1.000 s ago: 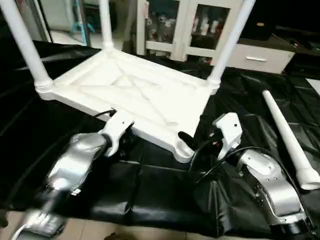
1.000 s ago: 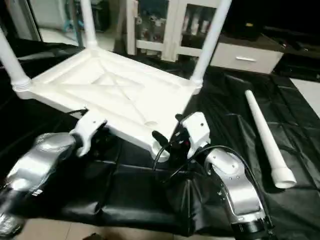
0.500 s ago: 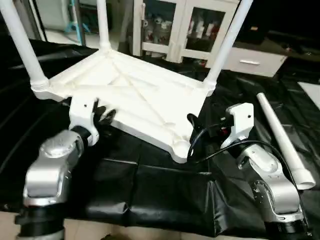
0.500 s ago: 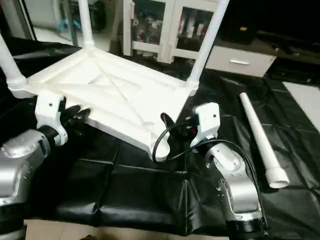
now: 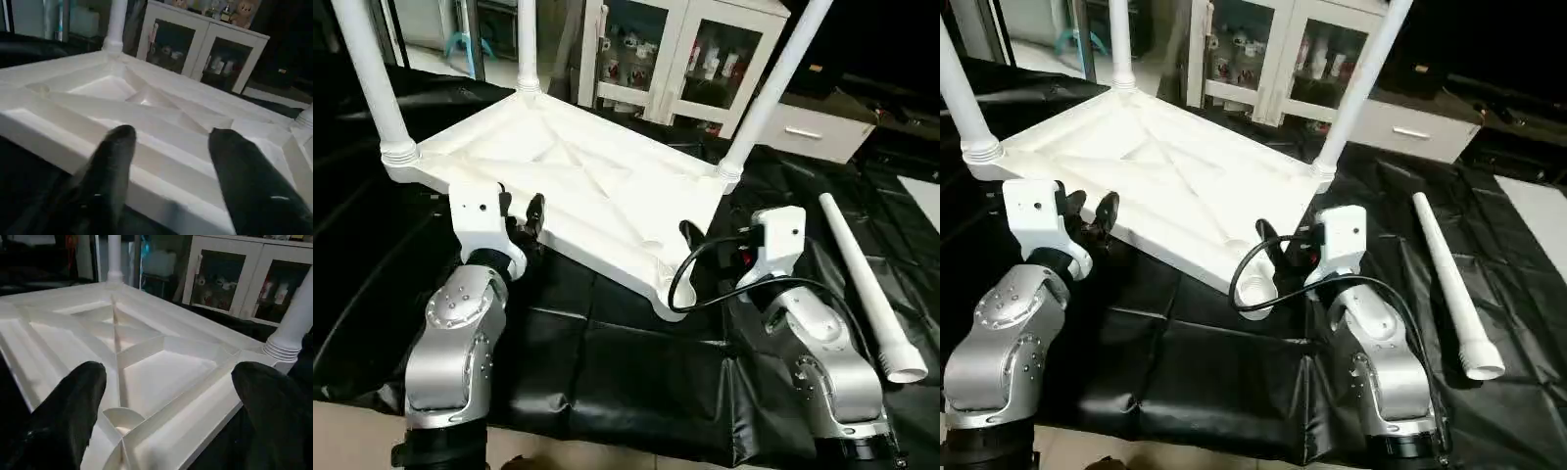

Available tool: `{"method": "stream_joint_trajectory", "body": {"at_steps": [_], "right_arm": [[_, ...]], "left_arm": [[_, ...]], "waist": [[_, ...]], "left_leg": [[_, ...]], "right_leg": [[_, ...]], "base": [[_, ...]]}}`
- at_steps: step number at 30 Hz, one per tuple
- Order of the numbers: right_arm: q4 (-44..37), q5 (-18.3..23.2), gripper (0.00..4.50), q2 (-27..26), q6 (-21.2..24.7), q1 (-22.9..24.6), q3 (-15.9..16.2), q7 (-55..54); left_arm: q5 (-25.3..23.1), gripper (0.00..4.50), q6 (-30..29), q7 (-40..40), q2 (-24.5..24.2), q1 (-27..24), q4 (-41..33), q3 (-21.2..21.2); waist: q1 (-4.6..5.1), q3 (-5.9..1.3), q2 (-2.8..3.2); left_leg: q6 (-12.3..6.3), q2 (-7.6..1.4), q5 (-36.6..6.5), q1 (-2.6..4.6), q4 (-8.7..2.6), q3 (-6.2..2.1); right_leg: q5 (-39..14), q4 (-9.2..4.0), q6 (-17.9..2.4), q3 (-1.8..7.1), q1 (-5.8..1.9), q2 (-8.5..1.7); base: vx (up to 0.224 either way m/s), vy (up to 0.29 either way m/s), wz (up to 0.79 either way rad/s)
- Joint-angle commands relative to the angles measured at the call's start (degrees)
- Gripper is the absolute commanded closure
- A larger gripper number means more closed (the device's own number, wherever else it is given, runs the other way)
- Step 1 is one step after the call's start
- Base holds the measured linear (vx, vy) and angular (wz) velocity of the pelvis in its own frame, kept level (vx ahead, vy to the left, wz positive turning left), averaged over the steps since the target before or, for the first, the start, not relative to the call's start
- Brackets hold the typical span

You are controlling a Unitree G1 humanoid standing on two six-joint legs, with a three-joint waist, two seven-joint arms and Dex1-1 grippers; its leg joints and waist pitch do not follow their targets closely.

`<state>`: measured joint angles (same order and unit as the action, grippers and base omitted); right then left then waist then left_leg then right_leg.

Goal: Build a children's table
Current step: Rotate table base

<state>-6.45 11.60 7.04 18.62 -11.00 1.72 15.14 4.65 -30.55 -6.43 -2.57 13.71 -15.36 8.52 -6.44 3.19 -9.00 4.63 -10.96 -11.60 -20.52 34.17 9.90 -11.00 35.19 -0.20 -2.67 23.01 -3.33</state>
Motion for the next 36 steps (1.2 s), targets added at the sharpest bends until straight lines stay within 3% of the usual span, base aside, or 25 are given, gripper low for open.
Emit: {"method": "stream_joint_trajectory", "body": {"at_steps": [1,6,7,8,10,18,20,23,25,26,27,28,30,32,33,34,35,36], "right_arm": [[0.8,-0.4,0.0,0.9,0.6,-0.2,-0.6,-0.1],[1.5,-0.7,0.0,1.0,0.4,-0.8,0.1,0.4],[1.7,-0.8,0.0,1.0,0.3,-0.9,0.2,0.5],[1.8,-0.9,0.0,1.0,0.3,-1.0,0.2,0.5],[1.9,-0.9,0.0,1.0,0.3,-1.2,0.2,0.5],[2.1,-0.8,0.0,1.3,0.4,-1.5,0.3,0.8],[2.1,-0.7,0.0,1.4,0.6,-1.4,0.3,0.8],[2.3,-1.0,0.0,1.4,0.7,-1.3,0.4,0.5],[2.3,-1.1,0.0,1.4,0.5,-1.4,0.2,0.2],[2.1,-1.1,0.0,1.4,0.3,-1.3,0.0,0.0],[2.0,-1.0,0.0,1.2,0.3,-1.2,-0.2,-0.2],[1.9,-0.9,0.0,1.1,0.3,-1.1,-0.4,-0.4],[1.9,-1.0,0.0,1.2,0.8,-0.7,-0.8,-1.1],[2.0,-1.6,0.0,1.3,0.7,-0.5,-1.0,-2.0],[1.9,-1.8,0.0,1.3,0.7,-0.5,-1.1,-2.3],[2.3,-2.1,0.0,1.3,0.3,-0.8,-1.1,-2.5],[2.5,-2.3,0.0,1.3,0.0,-1.0,-1.1,-2.7],[2.8,-2.8,0.0,1.4,-0.3,-1.3,-1.1,-3.1]], "left_arm": [[-1.0,1.47,-0.5,1.4,0.5,-0.3,-0.8,-0.6],[-1.7,1.0,-0.9,3.2,-0.3,-1.0,-1.3,-0.5],[-2.2,0.87,1.4,3.5,-0.2,-1.0,-0.8,-0.7],[-3.5,0.79,4.5,4.8,0.1,-1.0,-0.1,-0.8],[-6.3,0.62,8.2,7.9,0.3,-1.0,1.3,-0.9],[-6.9,0.08,6.7,8.7,-0.2,-1.3,0.9,-1.7],[-2.9,0.08,7.7,6.9,1.6,-1.1,0.7,-0.5],[-2.8,0.08,3.7,9.8,3.2,-1.1,-0.1,1.0],[-1.9,0.08,2.2,8.2,2.6,-1.7,-0.2,0.8],[-1.7,0.08,2.9,5.7,1.2,-2.6,0.1,-0.4],[-1.7,0.08,2.7,5.8,1.2,-2.9,0.2,-0.4],[-1.6,0.08,2.3,6.2,1.5,-3.1,0.3,-0.1],[-1.8,0.08,3.3,4.8,0.6,-4.0,0.4,-1.3],[-2.3,0.08,4.4,3.8,-0.3,-4.6,0.4,-2.4],[-2.4,0.08,4.5,3.7,-0.4,-4.6,0.4,-2.6],[-2.6,0.08,5.3,3.8,-0.4,-4.4,0.9,-2.7],[-2.7,0.08,5.8,4.0,-0.5,-4.2,1.3,-2.8],[-2.8,0.08,6.1,3.9,-0.6,-3.6,2.0,-3.1]], "waist": [[-0.01,-3.02,0.69],[-0.1,-3.05,0.09],[-0.11,-3.06,0.09],[-0.1,-2.97,-0.3],[-0.17,-2.97,-0.26],[-0.09,-2.95,-0.45],[-0.15,-2.99,-0.53],[-0.11,-3.03,-0.54],[-0.03,-3.02,0.27],[-0.08,-2.97,-0.15],[-0.11,-3.02,0.44],[0.05,-3.06,0.27],[0.14,-3.07,0.88],[0.05,-3.05,0.69],[0.17,-3.1,1.07],[0.12,-3.06,2.16],[0.24,-2.95,1.6],[0.24,-2.98,2.22]], "left_leg": [[1.66,-2.22,-9.0,0.58,-4.47,-0.98],[1.5,-2.15,-6.8,0.77,-4.26,-0.98],[1.57,-2.16,-6.9,0.75,-4.27,-1.02],[1.46,-2.19,-7.3,0.7,-4.32,-1.03],[1.32,-2.25,-8.1,0.72,-4.31,-1.06],[2.32,-2.26,-9.0,0.73,-4.3,-1.17],[2.33,-2.23,-8.8,0.77,-4.23,-1.18],[2.69,-2.26,-9.0,0.69,-4.19,-1.14],[2.88,-2.2,-9.5,0.73,-4.21,-1.18],[2.64,-2.06,-10.1,0.71,-4.23,-1.17],[2.74,-2.07,-10.1,0.73,-4.27,-1.17],[2.94,-2.18,-10.3,0.78,-4.26,-1.19],[3.27,-2.22,-10.0,0.84,-4.31,-1.23],[3.16,-2.18,-10.0,0.86,-4.3,-1.15],[3.41,-2.15,-10.3,0.93,-4.29,-1.06],[3.8,-2.17,-10.6,1.05,-4.37,-1.13],[3.69,-2.18,-11.0,0.99,-4.42,-1.09],[3.96,-2.19,-12.1,0.99,-4.5,-1.19]], "right_leg": [[-8.7,-3.85,-3.2,2.37,-2.1,-4.09],[-5.0,-3.46,-3.5,2.32,-2.19,-4.04],[-5.0,-3.42,-3.5,2.31,-2.24,-4.07],[-5.8,-3.63,-3.3,2.31,-2.25,-4.11],[-6.4,-3.82,-2.8,2.36,-2.22,-4.08],[-8.2,-3.71,-2.8,2.3,-2.07,-4.21],[-7.7,-3.67,-2.8,2.29,-2.09,-4.27],[-6.9,-3.56,-3.3,2.29,-2.15,-4.24],[-6.9,-3.54,-3.1,2.32,-2.1,-4.18],[-8.4,-3.91,-2.5,2.31,-2.11,-4.14],[-8.3,-3.76,-2.5,2.38,-2.08,-4.15],[-7.6,-3.75,-2.6,2.3,-2.05,-4.03],[-5.5,-3.54,-3.1,2.26,-2.07,-3.92],[-4.9,-3.53,-3.2,2.29,-2.13,-3.87],[-4.7,-3.59,-3.3,2.29,-2.1,-3.81],[-4.5,-3.39,-3.5,2.34,-2.02,-3.81],[-4.7,-3.61,-3.5,2.28,-2.08,-3.74],[-5.7,-3.53,-3.6,2.31,-2.15,-3.83]], "base": [[0.0,0.0,0.0],[0.0,0.0,0.0],[0.0,0.0,0.0],[0.0,0.0,0.0],[0.0,0.0,0.0],[0.0,0.0,0.0],[0.0,0.0,0.0],[0.0,0.0,0.0],[0.0,0.0,0.0],[0.0,0.0,0.0],[0.0,0.0,0.0],[0.0,0.0,0.0],[0.0,0.0,0.0],[0.0,0.0,0.0],[0.0,0.0,0.0],[0.0,0.0,0.0],[0.0,0.0,0.0],[0.0,0.0,0.0]]}}
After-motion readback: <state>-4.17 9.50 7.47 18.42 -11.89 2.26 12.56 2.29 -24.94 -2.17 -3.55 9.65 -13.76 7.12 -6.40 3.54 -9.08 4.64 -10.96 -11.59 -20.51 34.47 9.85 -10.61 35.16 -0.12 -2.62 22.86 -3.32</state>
